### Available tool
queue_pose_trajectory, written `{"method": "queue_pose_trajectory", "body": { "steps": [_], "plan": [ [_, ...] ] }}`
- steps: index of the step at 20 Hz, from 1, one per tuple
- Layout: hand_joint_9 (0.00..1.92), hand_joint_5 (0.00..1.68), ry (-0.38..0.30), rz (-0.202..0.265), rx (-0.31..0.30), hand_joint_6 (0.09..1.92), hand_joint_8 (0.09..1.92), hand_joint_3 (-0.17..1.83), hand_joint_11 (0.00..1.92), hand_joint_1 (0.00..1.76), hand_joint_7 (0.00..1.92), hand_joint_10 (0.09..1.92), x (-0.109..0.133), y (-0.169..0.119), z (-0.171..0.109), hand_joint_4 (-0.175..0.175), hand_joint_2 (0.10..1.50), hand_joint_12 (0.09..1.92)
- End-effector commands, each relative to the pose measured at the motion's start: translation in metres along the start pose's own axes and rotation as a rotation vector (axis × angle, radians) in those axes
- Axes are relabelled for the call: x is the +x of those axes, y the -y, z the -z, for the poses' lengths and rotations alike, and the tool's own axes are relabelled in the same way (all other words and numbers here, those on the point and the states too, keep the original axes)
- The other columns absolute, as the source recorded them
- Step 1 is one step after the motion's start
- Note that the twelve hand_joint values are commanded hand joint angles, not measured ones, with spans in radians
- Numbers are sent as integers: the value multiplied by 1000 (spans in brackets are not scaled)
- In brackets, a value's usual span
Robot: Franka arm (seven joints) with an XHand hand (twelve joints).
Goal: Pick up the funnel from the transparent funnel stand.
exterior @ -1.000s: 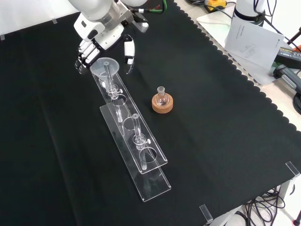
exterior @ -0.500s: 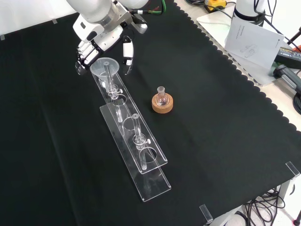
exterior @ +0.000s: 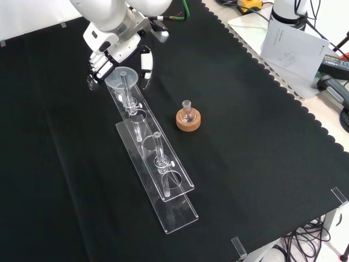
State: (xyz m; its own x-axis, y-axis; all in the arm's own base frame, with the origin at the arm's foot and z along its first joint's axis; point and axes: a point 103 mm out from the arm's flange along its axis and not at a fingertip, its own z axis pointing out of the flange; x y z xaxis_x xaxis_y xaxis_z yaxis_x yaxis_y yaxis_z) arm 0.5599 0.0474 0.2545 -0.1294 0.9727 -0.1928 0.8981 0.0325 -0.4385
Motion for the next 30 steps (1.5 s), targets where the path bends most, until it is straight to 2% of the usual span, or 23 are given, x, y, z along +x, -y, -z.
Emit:
{"method": "queue_pose_trajectory", "body": {
  "steps": [1, 6, 10, 12, 20, 25, 30],
  "plan": [
    [244, 129, 1, -7, -18, 87, 580, 315, 247, 606, 10, 750, -2, 0, 1, 12, 740, 1473],
    [574, 255, 39, -28, -37, 87, 690, 378, 292, 629, 202, 653, -2, 1, 2, -11, 766, 1417],
    [725, 314, 76, -47, -47, 87, 715, 408, 343, 657, 345, 632, 0, 1, 4, -25, 785, 1381],
    [772, 347, 77, -52, -73, 87, 722, 422, 363, 680, 398, 630, 0, 4, 8, -30, 798, 1366],
    [821, 484, 84, -59, -195, 87, 745, 450, 406, 722, 520, 627, 0, 27, 35, -36, 816, 1338],
    [836, 556, 89, -76, -230, 88, 731, 464, 421, 729, 572, 617, -4, 47, 52, -34, 813, 1322],
    [837, 580, 98, -110, -278, 97, 730, 467, 426, 731, 580, 614, -7, 80, 68, -34, 813, 1320]
  ]
}}
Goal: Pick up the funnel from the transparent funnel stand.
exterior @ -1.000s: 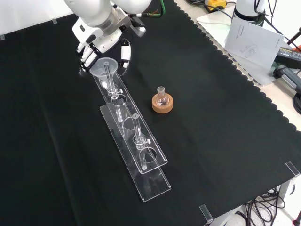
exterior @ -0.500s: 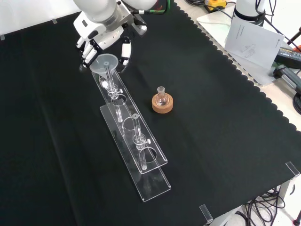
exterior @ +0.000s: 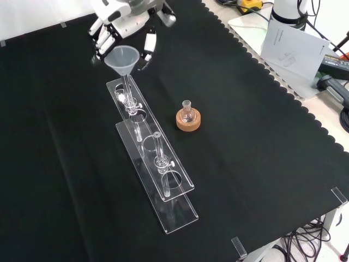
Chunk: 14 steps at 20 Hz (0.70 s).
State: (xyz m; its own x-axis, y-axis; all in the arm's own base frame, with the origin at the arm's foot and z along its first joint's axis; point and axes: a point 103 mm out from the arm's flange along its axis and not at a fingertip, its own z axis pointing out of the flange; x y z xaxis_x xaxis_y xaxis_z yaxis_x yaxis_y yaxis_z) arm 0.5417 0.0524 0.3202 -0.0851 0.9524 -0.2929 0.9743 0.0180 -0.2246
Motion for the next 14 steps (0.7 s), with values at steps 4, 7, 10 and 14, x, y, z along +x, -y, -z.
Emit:
{"method": "queue_pose_trajectory", "body": {
  "steps": [4, 7, 10, 14],
  "plan": [
    [832, 601, 25, -59, -88, 106, 729, 469, 429, 732, 585, 610, -6, 59, 38, -33, 813, 1318],
    [831, 608, 34, -75, -97, 109, 729, 470, 431, 732, 588, 609, -3, 83, 42, -33, 813, 1317],
    [831, 614, 46, -90, -101, 112, 728, 472, 432, 733, 590, 608, 0, 103, 45, -33, 813, 1316],
    [832, 620, 54, -101, -112, 116, 728, 473, 434, 733, 592, 607, 4, 127, 47, -33, 812, 1314]
  ]
}}
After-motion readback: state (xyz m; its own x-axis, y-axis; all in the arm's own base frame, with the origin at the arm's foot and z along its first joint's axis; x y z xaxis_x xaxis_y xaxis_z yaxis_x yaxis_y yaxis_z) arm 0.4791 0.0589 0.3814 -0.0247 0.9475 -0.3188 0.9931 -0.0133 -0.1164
